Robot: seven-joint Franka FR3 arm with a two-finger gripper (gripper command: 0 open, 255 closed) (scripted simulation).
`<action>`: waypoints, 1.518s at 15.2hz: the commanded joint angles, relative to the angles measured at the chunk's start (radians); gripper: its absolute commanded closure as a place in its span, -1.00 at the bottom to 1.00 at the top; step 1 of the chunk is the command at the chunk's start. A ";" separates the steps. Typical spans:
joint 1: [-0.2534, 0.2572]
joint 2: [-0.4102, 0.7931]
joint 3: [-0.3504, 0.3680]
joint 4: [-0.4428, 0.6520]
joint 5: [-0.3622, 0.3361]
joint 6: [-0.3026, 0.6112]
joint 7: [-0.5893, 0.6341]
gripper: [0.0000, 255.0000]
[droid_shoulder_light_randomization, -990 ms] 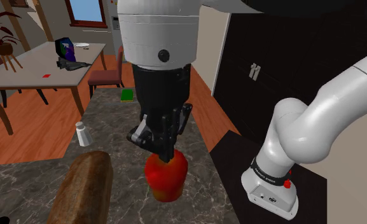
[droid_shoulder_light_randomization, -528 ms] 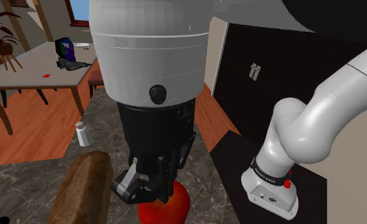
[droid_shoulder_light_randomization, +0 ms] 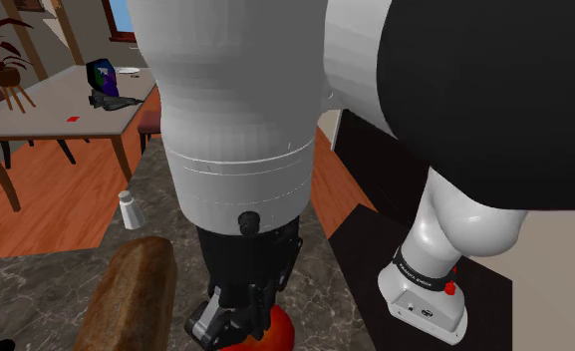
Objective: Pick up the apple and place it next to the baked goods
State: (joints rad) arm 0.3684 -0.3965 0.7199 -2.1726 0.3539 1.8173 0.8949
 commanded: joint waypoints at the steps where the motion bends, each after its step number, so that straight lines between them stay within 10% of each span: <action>1: 0.001 0.004 0.007 -0.021 0.002 0.025 -0.001 1.00; 23: -0.017 0.134 0.109 -0.224 -0.013 0.349 0.013 1.00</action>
State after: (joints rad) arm 0.3538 -0.2739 0.8207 -2.3912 0.3453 2.1491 0.9021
